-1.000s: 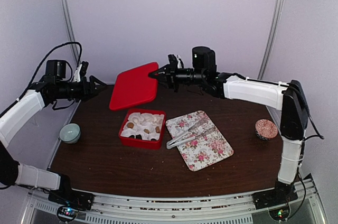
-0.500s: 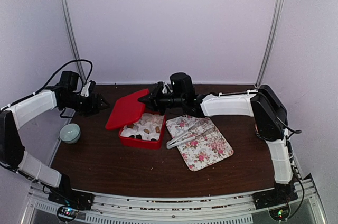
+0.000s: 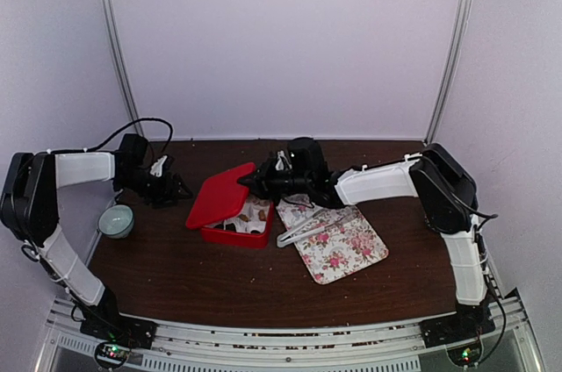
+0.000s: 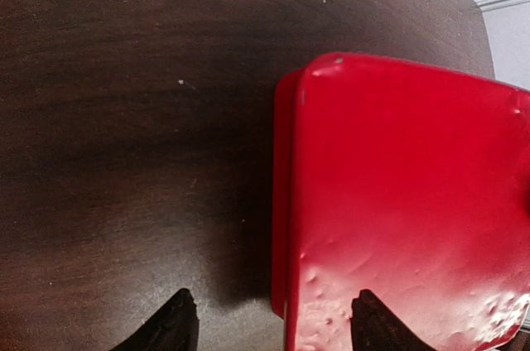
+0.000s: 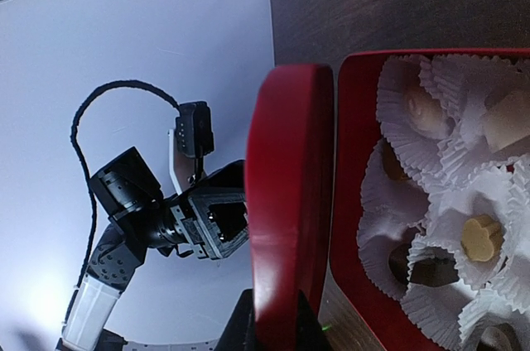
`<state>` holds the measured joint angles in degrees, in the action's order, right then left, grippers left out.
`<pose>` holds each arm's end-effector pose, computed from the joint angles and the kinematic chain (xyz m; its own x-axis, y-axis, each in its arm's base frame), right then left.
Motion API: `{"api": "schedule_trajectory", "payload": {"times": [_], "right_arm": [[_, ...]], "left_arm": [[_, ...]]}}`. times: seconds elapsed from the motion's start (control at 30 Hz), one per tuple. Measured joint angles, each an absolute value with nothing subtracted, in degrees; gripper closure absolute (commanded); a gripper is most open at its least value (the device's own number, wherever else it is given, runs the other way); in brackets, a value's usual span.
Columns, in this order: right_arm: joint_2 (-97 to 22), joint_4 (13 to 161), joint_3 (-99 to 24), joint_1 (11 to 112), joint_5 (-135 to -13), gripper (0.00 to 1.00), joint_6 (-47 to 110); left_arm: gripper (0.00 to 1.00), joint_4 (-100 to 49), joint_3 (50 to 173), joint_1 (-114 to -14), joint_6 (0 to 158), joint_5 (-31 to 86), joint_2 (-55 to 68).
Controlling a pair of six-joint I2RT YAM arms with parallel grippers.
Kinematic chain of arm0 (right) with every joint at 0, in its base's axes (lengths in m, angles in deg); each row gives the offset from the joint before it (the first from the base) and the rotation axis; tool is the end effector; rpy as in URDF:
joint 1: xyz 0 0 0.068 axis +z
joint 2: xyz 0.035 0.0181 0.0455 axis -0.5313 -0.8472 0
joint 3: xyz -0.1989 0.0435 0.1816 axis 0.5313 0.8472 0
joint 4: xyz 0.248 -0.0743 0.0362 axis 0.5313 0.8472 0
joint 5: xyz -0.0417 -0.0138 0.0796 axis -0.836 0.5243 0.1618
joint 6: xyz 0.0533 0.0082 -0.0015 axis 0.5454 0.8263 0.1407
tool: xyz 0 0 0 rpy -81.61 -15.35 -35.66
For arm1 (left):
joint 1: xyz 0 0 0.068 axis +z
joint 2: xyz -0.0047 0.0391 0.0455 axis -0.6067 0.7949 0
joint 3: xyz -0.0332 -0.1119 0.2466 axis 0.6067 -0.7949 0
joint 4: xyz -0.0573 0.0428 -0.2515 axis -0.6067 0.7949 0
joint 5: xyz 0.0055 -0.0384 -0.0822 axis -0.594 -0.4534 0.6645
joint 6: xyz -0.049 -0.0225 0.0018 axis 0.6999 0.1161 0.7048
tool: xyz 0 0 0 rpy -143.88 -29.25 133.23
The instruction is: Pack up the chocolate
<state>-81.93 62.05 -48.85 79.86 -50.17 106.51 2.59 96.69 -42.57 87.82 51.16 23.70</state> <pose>0.3242 0.3850 0.1968 -0.9859 0.1672 -0.0122 0.0238 0.2113 0.9771 0.3147 -0.0475 0.1934 -0.9331 -0.2190 -0.2852 -0.0031 0.7982 -0.6024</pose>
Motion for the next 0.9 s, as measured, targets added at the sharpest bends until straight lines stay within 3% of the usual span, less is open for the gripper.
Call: {"api": "schedule_trajectory", "payload": {"times": [0.33, 0.43, 0.63, 0.9], "right_arm": [[-81.93, 59.69, -46.05, 79.47, -50.19, 0.99, 106.10], [-81.91, 58.05, -45.09, 79.18, -50.14, 0.99, 106.03], [-81.86, 57.20, -44.92, 78.55, -50.12, 0.99, 105.90], [-81.84, 57.02, -44.92, 77.85, -50.10, 0.99, 105.94]], "left_arm": [[0.43, 1.70, 97.35, -46.41, 86.77, 52.54, 27.05], [0.43, 1.70, 98.48, -47.18, 86.57, 52.67, 28.31], [0.31, 2.35, 100.27, -47.44, 86.05, 50.66, 29.98], [0.36, 3.14, 101.17, -47.51, 86.05, 49.34, 30.35]]}}
